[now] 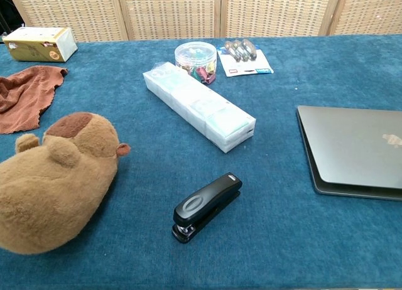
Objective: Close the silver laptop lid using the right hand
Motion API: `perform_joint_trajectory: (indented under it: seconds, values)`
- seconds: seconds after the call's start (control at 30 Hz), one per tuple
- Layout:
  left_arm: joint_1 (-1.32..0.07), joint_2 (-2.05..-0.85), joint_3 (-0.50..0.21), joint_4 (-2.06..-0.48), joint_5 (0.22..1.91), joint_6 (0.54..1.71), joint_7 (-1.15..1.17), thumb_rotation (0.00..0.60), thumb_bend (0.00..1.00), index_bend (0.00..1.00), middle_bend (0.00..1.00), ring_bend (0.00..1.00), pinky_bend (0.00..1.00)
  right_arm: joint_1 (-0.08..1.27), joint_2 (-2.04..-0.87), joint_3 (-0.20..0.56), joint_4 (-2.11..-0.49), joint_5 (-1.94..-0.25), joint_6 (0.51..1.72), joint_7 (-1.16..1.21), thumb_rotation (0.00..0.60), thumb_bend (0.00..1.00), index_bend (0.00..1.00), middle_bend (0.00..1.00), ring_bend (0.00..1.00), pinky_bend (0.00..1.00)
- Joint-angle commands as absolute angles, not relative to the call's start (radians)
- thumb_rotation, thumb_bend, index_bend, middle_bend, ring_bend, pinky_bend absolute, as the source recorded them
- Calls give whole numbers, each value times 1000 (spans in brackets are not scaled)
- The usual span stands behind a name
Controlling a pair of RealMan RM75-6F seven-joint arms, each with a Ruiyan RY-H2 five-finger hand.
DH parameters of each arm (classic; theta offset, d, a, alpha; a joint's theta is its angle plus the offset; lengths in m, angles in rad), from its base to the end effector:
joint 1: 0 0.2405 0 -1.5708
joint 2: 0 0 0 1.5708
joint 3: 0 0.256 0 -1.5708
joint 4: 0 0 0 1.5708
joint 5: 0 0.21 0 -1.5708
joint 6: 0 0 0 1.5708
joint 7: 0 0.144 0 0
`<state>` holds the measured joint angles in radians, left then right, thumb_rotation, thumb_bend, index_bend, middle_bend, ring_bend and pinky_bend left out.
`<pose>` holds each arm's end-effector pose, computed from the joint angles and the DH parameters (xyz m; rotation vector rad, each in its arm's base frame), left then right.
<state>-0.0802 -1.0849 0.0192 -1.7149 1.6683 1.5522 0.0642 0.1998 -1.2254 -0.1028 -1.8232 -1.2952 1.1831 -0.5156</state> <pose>-0.2736 0.1617 0.1526 -1.5203 -0.8409 -0.9988 -0.2795 -0.1590 0.0562 1.7619 -1.0613 0.4810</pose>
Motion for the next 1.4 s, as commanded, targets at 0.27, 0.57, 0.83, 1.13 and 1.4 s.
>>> perform_joint_trajectory:
  seconds: [0.27, 0.57, 0.83, 1.13, 1.4]
  values:
    - [-79, -1087, 19, -1717, 1669, 1551, 72, 600, 246, 94, 0, 0, 0, 201, -1253, -112, -1800, -1283, 1162, -527, 600, 183, 141, 88, 119, 167]
    - [-79, -1087, 18, -1717, 1668, 1552, 69, 600, 246, 95, 0, 0, 0, 202, -1261, -113, -1799, -1275, 1157, -535, 600, 182, 142, 83, 113, 167]
    - [-77, -1092, 15, -1715, 1670, 1560, 73, 600, 246, 95, 0, 0, 0, 210, -1217, -66, -1829, -1317, 1221, -515, 600, 183, 143, 79, 109, 167]
    - [-76, -1106, 8, -1704, 1663, 1564, 75, 600, 246, 96, 0, 0, 0, 218, -1154, -9, -1868, -1418, 1312, -453, 600, 183, 143, 57, 88, 167]
    - [-75, -1130, -2, -1684, 1650, 1569, 72, 600, 245, 95, 0, 0, 0, 149, -1007, -3, -1856, -1561, 1492, -319, 600, 183, 90, 0, 4, 156]
